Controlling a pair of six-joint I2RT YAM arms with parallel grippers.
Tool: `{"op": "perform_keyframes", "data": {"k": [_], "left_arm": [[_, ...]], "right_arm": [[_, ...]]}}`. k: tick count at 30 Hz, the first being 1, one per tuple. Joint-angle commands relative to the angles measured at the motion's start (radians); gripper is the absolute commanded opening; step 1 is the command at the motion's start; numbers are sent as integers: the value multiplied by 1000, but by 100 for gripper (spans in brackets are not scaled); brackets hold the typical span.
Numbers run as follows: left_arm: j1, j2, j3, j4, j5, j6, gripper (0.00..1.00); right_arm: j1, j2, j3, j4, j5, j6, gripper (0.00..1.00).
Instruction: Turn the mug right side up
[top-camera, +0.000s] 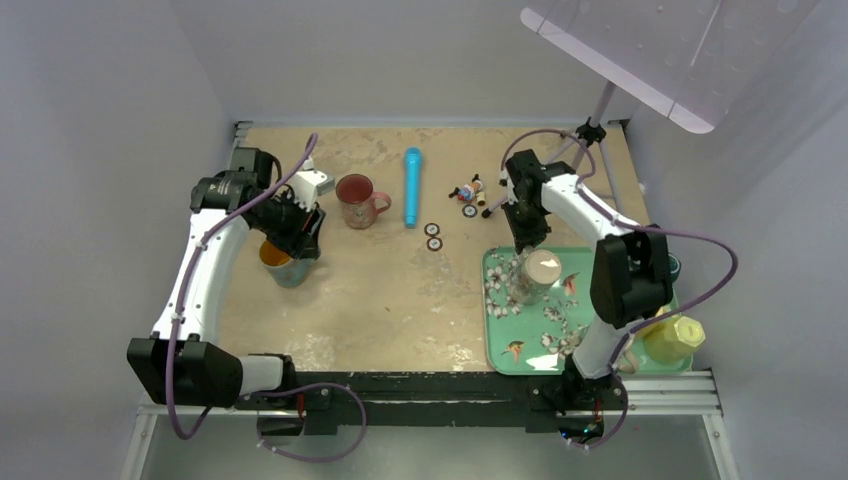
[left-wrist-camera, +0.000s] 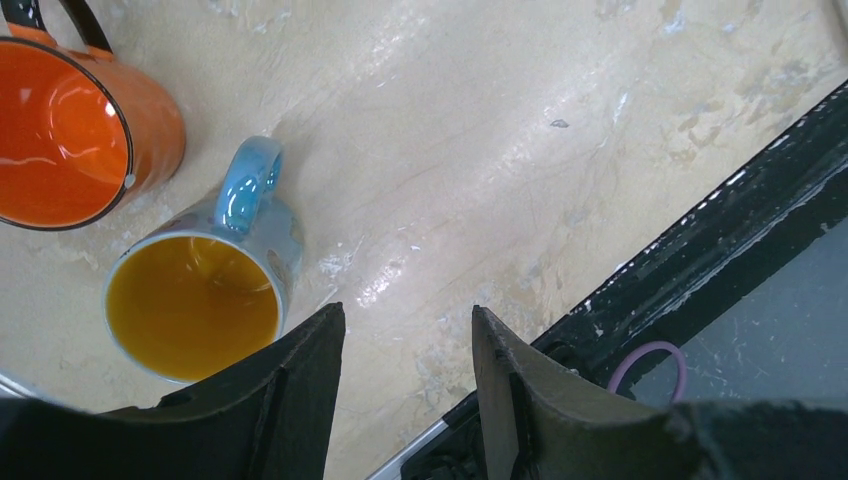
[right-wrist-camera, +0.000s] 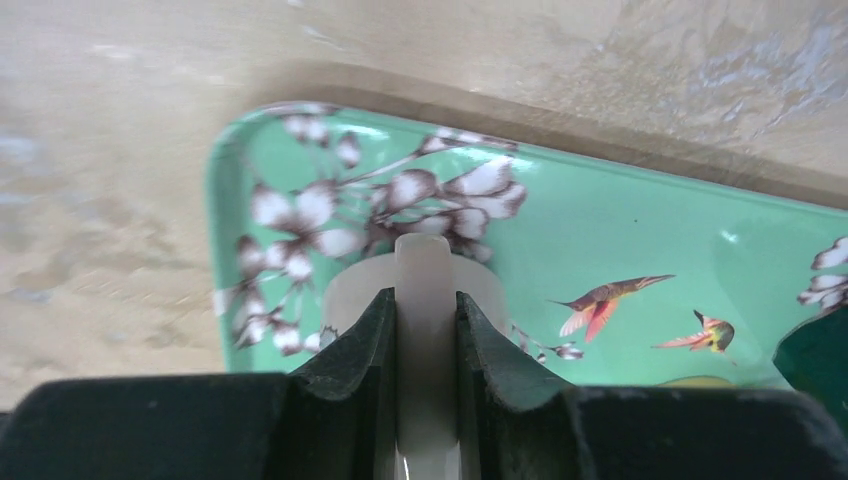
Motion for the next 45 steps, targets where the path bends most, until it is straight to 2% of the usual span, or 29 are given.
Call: {"op": "perform_keyframes", "data": {"k": [1, 6, 9, 14, 18, 20, 23, 28, 36, 42, 45], "left_arm": [[-7, -12, 100, -44, 124, -16, 54], [-45, -9, 164, -42, 202, -19, 54], [-73, 2, 207, -40, 308, -23, 55], [-165, 28, 230, 50, 545, -97, 69], [-268, 95, 162, 315, 674, -300, 80], [-302, 121, 106, 520, 722, -433, 89], [-338, 157, 51, 841, 717, -637, 94], [-409, 289, 167, 902, 725, -725, 95], [-473, 315, 129, 917, 699, -751, 85], [-489, 312, 107, 974, 765, -866, 66], [-489, 305, 106, 935, 804, -878, 65]], "right_arm": [[29, -210, 104, 6, -141, -35, 0], [35, -313, 22, 124, -227, -23, 0], [38, -349, -5, 182, -281, 0, 0], [53, -442, -18, 324, -406, 67, 0], [57, -477, -48, 411, -487, 116, 0], [58, -489, -61, 438, -524, 134, 0], [62, -513, -72, 495, -622, 178, 0], [81, -548, -77, 595, -674, 253, 0], [94, -572, -49, 644, -696, 303, 0], [95, -577, -42, 672, -707, 308, 0], [95, -578, -30, 679, -703, 309, 0]]}}
